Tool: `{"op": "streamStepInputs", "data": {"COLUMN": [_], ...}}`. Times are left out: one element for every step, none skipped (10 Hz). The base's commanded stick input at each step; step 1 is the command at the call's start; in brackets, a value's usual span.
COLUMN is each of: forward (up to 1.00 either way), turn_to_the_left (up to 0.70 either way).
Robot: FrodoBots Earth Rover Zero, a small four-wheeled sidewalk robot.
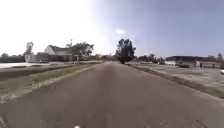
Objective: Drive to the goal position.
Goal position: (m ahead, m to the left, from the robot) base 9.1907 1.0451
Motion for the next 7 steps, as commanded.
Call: {"op": "streamStepInputs", "data": {"forward": [1.00,1.00,1.00,1.00,1.00,1.00,1.00], "turn_to_the_left": [-0.15,-0.15,-0.15,-0.15,-0.15,-0.15,-0.15]}}
